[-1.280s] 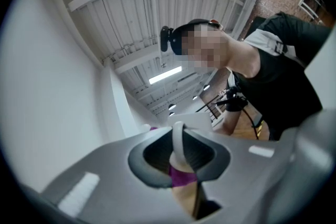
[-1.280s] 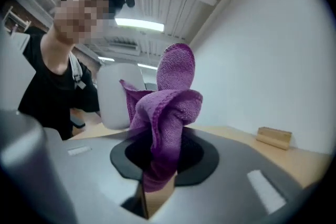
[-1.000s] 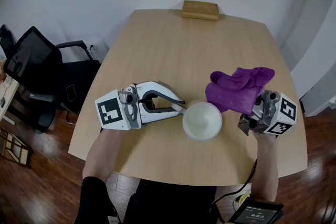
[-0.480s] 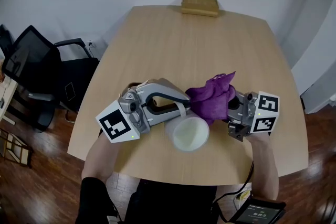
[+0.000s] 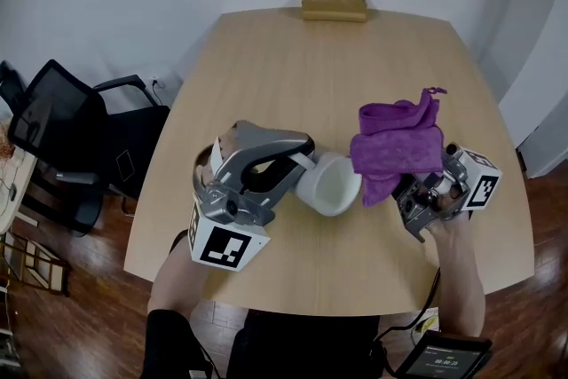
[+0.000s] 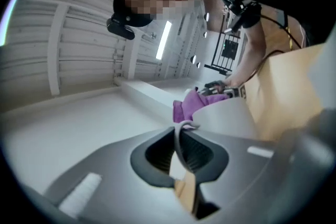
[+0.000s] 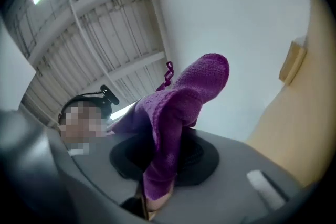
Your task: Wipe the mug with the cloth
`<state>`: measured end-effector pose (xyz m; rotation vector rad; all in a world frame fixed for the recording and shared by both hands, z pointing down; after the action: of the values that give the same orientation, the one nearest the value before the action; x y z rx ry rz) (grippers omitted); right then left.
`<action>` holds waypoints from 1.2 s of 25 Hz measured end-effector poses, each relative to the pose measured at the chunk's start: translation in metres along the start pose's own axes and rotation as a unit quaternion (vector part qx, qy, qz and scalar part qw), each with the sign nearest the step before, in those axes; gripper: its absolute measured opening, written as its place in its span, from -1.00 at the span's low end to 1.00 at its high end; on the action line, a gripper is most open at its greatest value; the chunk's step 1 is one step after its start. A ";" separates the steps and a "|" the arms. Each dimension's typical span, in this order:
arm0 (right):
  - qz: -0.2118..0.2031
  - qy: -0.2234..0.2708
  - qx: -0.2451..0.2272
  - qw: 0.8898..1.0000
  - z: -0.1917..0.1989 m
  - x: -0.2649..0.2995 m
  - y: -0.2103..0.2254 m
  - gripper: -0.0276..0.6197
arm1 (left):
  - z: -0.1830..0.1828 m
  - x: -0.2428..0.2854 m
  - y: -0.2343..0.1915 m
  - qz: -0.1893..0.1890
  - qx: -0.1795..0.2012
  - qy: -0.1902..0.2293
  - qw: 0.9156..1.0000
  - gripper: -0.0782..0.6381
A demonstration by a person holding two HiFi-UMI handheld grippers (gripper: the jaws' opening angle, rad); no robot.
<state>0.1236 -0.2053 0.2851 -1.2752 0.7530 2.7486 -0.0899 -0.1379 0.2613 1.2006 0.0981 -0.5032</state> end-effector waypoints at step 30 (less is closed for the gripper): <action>0.140 -0.037 -0.062 0.987 0.020 -0.011 0.022 -0.67 | -0.007 -0.003 0.004 -0.041 -0.123 0.077 0.989 -0.67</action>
<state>0.1116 -0.2138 0.3132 -1.1575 0.8254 3.0920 -0.0893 -0.1293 0.2636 0.9948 0.3334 -0.4544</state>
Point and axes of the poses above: the fingertips, and each gripper's own axes: x forward along the fingers, y to its right, z out of its underside, the point moved 7 cm from there along -x, backward along the fingers, and after that the axes turned 15 degrees about y, right-handed, at the moved point
